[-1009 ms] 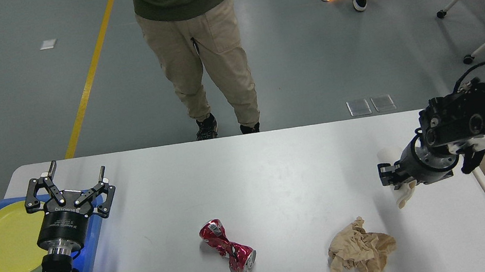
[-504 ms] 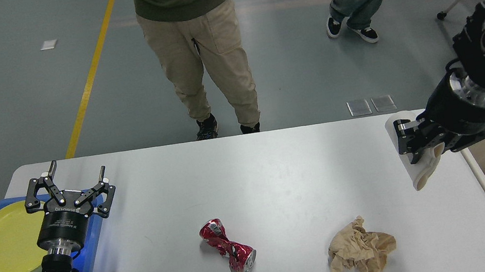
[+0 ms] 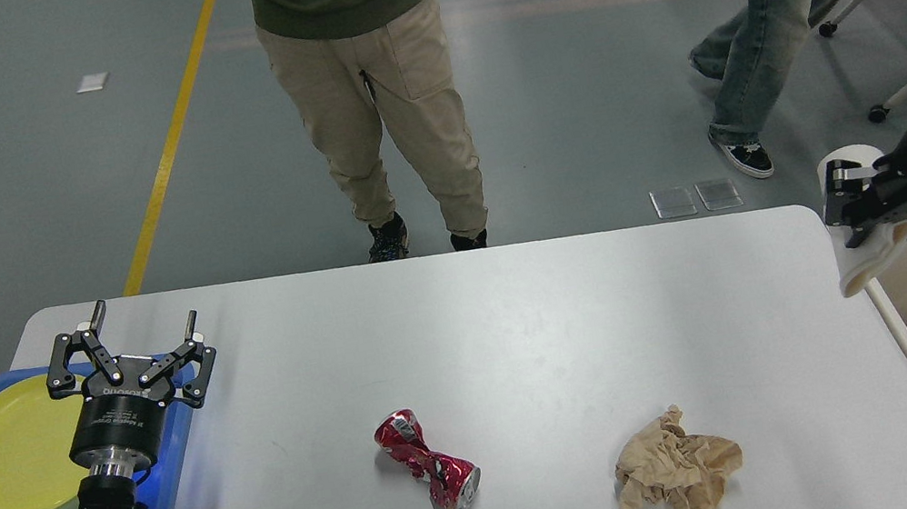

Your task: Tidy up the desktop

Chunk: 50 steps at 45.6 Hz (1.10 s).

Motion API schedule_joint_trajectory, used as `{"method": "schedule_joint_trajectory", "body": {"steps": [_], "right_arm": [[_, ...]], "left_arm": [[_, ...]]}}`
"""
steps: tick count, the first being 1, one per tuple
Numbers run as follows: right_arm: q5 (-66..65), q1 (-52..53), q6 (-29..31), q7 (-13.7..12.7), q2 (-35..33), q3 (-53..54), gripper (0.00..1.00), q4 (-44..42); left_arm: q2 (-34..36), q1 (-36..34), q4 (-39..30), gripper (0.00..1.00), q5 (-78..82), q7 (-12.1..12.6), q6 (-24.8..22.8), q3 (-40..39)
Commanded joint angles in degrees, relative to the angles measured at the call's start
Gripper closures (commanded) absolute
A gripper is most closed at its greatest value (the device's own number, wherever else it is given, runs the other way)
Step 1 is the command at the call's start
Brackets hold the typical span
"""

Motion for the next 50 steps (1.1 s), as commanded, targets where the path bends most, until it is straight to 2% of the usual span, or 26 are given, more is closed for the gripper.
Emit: {"method": "schedule_joint_trajectory", "body": {"steps": [1,12,27,35,44,50], "right_arm": [[-1.0,-6.7,-0.5,-0.1,-4.9,-1.6,1.00,-6.9],[-1.4,-26.6,-1.2,0.0,-12.0,-1.4,1.00,-28.6],[-1.0,-59.2,-11.7,0.0,-12.4,11.2,1.00,-50.7],[-0.2,-77.6,-18.1,-0.1,-7.1,18.8,1.00,-64.6],[1.1,-96.2,-18.6,-0.1,3.1,24.0,1.00,-85.3],[1.1,-102.2,-19.0,-0.2,7.8,24.7,1.00,-92.7]], "left_arm": [[0.0,0.0,0.0,0.04,0.0,0.0,0.0,0.0],[0.0,0.0,0.0,0.04,0.0,0.0,0.0,0.0],[0.0,0.1,0.0,0.04,0.0,0.0,0.0,0.0],[0.0,0.1,0.0,0.04,0.0,0.0,0.0,0.0],[0.0,0.0,0.0,0.04,0.0,0.0,0.0,0.0],[0.0,0.1,0.0,0.04,0.0,0.0,0.0,0.0]]}}
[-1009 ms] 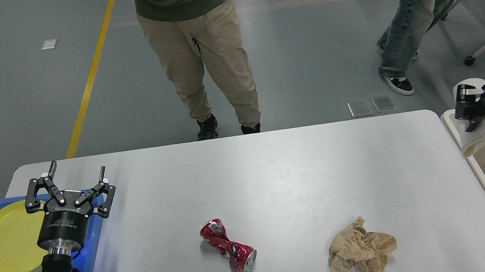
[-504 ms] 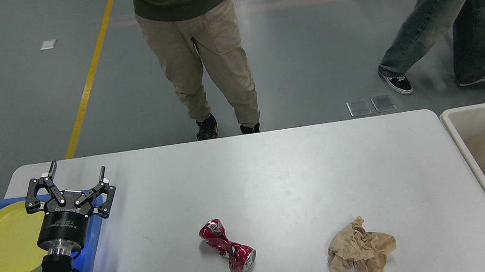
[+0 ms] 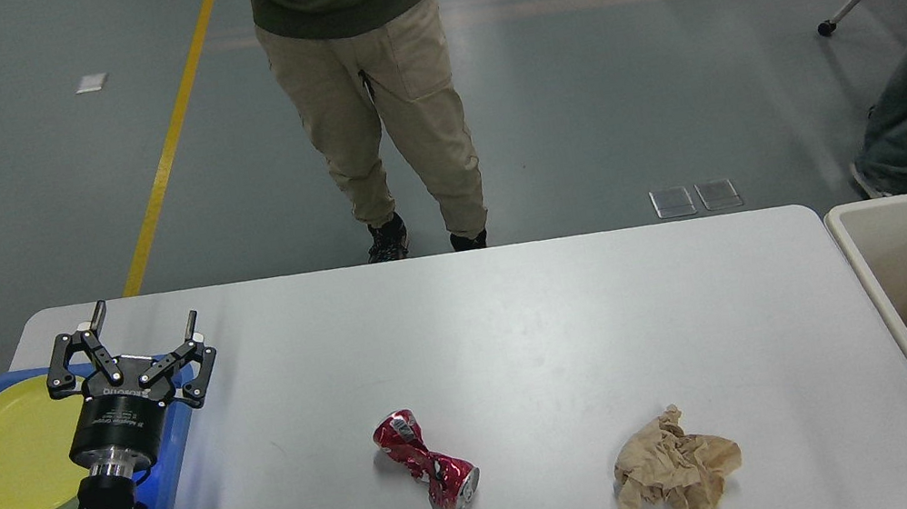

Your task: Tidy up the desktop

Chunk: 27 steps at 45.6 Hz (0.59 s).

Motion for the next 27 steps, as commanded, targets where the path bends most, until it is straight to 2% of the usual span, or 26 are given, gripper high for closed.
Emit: {"method": "schedule_joint_trajectory", "body": {"steps": [1,10,27], "right_arm": [[0.1,-5.3,-0.7,-0.3,4.1,0.6,1.00,-6.6],[0.1,-6.9,-2.9,-1.8,5.1,0.5,1.00,-6.7],[0.1,-7.6,-2.9,-1.9,6.5,0.6,1.00,-6.6]], "left_arm": [[0.0,0.0,0.0,0.04,0.0,0.0,0.0,0.0],[0.0,0.1,0.0,0.04,0.0,0.0,0.0,0.0],[0.0,0.0,0.0,0.04,0.0,0.0,0.0,0.0]]}}
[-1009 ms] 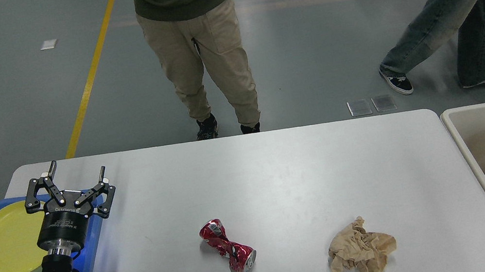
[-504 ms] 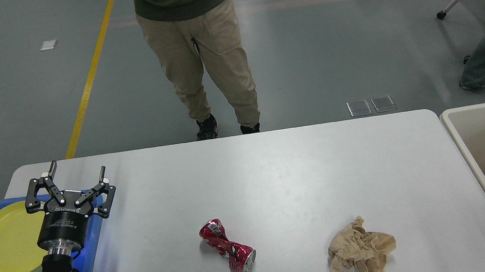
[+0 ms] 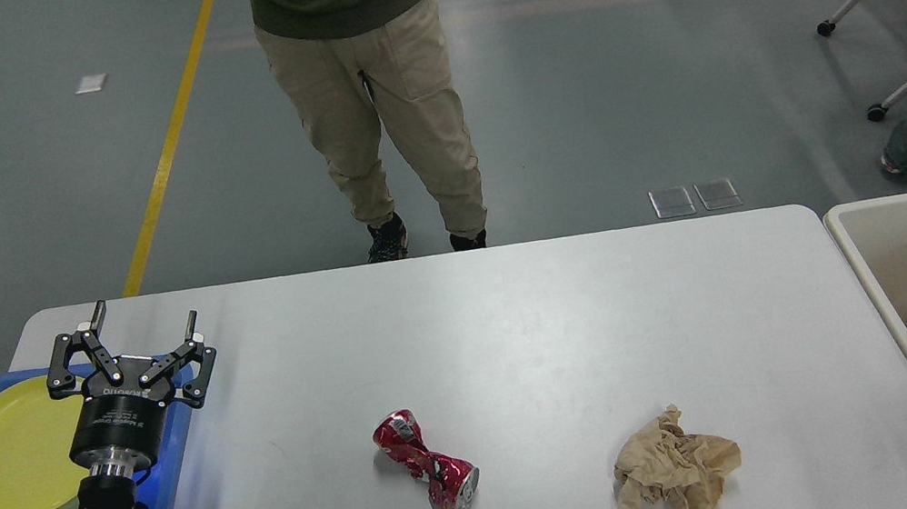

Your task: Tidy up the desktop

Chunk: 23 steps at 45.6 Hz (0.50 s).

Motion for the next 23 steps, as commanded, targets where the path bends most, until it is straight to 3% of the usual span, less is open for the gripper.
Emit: {"method": "schedule_joint_trajectory", "body": {"steps": [1,3,4,8,10,11,23], "right_arm": [[0.0,-0.4,0.0,0.0,0.5,0.0,1.00,0.0],[0.0,-0.4,-0.1,0.1,0.5,0.0,1.00,0.0],[0.0,-0.4,-0.3,0.1,0.5,-0.1,0.95,0.0],[0.0,-0.3,-3.1,0.3,0.5,-0.2,0.27,-0.1],[0.0,-0.3,-5.4,0.4,0.6,-0.1,0.06,0.1],[0.0,-0.3,-6.1,0.4,0.8,-0.1,0.00,0.1],[0.0,-0.2,-8.0,0.3,0.9,-0.1,0.00,0.4]], "left_arm": [[0.0,0.0,0.0,0.04,0.0,0.0,0.1,0.0],[0.0,0.0,0.0,0.04,0.0,0.0,0.1,0.0],[0.0,0.0,0.0,0.04,0.0,0.0,0.0,0.0],[0.0,0.0,0.0,0.04,0.0,0.0,0.1,0.0],[0.0,0.0,0.0,0.04,0.0,0.0,0.1,0.0],[0.0,0.0,0.0,0.04,0.0,0.0,0.1,0.0],[0.0,0.0,0.0,0.04,0.0,0.0,0.1,0.0]]}}
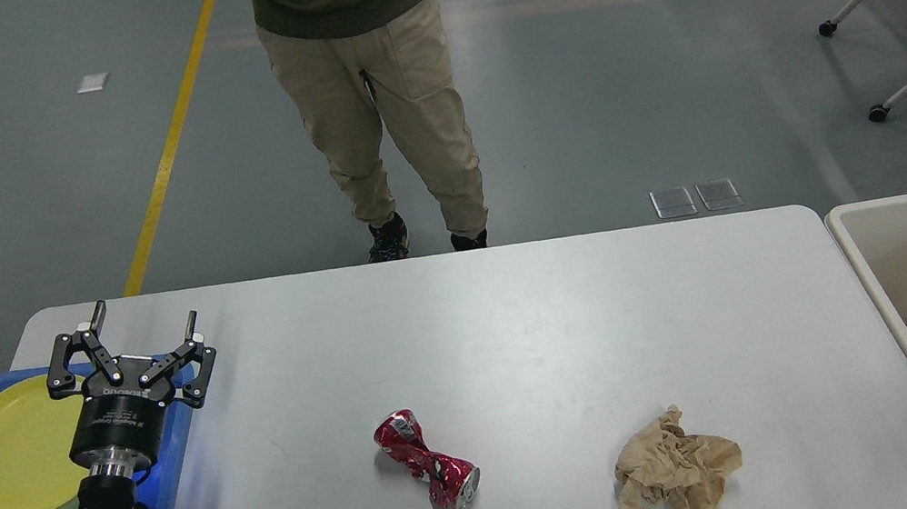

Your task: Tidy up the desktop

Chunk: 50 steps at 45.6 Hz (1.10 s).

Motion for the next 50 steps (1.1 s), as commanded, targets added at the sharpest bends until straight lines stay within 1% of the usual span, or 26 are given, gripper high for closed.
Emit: {"method": "schedule_joint_trajectory", "body": {"steps": [1,19,25,30,37,42,50], "right_arm": [[-0.1,0.1,-0.4,-0.1,0.0,0.0,0.00,0.0],[0.0,1.0,-0.4,-0.1,-0.5,0.1,0.00,0.4],[-0.2,3.2,0.3,-0.1,-1.0,0.3,0.00,1.8],[-0.3,7.2,2.0,-0.3,-2.8,-0.5,0.00,7.0],[-1.2,17.9,9.7,-0.2,-7.5,-0.6,0.00,16.4],[-2.8,28.0,15.6,-0.3,-9.5,-1.5,0.00,24.6],[-7.9,46.5,24.1,-0.6,-11.8,-4.9,0.00,40.2]], "left_arm": [[0.0,0.0,0.0,0.04,0.0,0.0,0.0,0.0],[0.0,0.0,0.0,0.04,0.0,0.0,0.0,0.0],[0.0,0.0,0.0,0.04,0.0,0.0,0.0,0.0],[0.0,0.0,0.0,0.04,0.0,0.0,0.0,0.0],[0.0,0.0,0.0,0.04,0.0,0.0,-0.1,0.0],[0.0,0.0,0.0,0.04,0.0,0.0,0.0,0.0],[0.0,0.0,0.0,0.04,0.0,0.0,0.0,0.0]]}}
